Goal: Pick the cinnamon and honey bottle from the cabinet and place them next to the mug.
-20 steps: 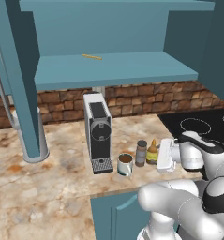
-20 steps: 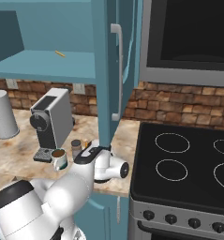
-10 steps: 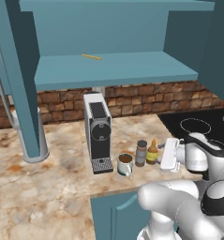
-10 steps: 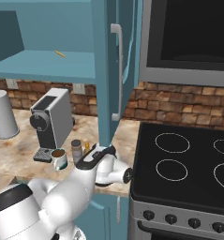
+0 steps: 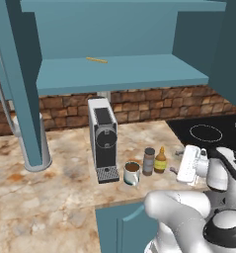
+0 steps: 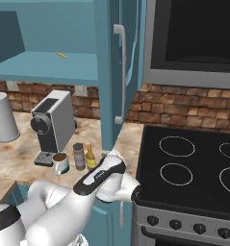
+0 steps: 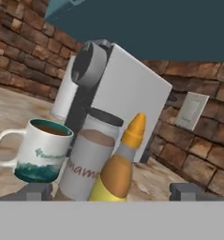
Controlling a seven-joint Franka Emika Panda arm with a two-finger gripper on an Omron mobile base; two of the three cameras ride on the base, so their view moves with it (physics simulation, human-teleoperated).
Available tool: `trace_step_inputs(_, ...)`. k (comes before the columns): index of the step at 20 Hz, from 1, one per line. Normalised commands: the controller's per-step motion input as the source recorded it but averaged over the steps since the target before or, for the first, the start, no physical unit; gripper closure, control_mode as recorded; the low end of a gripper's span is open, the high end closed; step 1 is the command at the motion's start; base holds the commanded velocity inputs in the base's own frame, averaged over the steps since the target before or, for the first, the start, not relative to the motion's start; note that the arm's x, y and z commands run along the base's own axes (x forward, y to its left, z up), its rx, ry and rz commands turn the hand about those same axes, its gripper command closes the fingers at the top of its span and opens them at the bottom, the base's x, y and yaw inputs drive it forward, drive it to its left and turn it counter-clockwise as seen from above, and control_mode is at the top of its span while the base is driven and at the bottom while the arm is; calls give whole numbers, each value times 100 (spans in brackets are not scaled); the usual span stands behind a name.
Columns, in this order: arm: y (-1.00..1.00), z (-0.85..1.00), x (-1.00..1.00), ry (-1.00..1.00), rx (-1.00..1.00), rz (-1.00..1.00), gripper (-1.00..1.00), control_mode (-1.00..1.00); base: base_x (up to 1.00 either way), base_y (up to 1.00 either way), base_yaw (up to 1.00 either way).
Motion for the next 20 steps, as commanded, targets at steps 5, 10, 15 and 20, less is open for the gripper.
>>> trace_step_inputs(5, 1, 56, -67, -21, 4, -1, -100, -100, 0, 0, 0)
trace_step_inputs(10, 18, 64, -65, -19, 1, 0, -100, -100, 0, 0, 0)
trace_step_inputs(15, 38, 77, -33, -9, 0, 0, -100, -100, 0, 0, 0)
trace_step_inputs(20, 42, 95, 7, 0, 0, 0, -100, -100, 0, 0, 0)
